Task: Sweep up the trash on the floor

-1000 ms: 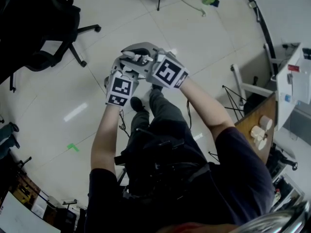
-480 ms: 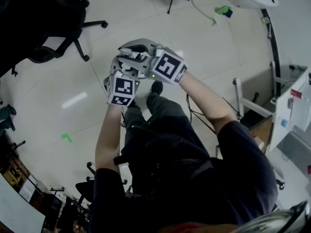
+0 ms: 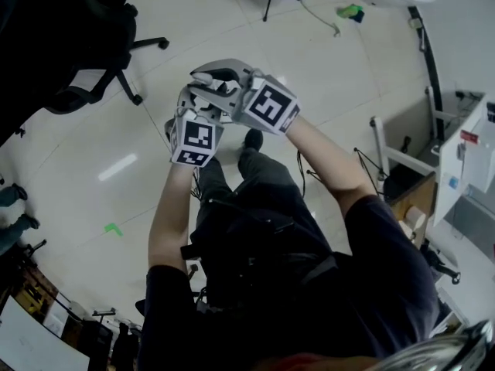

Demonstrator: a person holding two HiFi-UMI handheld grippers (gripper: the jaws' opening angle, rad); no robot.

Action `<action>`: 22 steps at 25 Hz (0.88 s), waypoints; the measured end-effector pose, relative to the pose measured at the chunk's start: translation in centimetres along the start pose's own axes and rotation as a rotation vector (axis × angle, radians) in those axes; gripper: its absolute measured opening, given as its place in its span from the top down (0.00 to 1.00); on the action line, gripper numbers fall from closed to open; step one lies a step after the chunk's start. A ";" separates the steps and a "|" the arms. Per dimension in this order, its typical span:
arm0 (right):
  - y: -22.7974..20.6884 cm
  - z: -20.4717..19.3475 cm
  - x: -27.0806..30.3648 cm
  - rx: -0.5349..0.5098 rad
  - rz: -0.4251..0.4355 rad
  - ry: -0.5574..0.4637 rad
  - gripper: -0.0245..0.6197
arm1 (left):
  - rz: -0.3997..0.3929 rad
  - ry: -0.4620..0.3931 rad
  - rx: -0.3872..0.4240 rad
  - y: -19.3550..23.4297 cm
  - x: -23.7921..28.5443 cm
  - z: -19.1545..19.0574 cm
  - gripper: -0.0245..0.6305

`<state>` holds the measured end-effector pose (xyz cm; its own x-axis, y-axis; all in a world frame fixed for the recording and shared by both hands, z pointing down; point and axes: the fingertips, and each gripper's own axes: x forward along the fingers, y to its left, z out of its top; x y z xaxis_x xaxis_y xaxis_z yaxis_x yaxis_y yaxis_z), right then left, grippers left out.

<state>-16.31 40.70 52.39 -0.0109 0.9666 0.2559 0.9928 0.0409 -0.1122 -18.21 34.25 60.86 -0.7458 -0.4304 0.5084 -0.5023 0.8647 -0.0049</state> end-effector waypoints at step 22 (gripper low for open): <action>-5.0 0.6 -2.9 -0.029 -0.319 0.010 0.80 | -0.212 0.016 0.150 -0.9 3.4 3.0 0.82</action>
<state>-21.33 37.83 51.64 -0.3217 0.9036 0.2829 0.9423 0.3347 0.0026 -21.64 31.20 59.99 -0.6108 -0.5926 0.5251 -0.7066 0.7072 -0.0239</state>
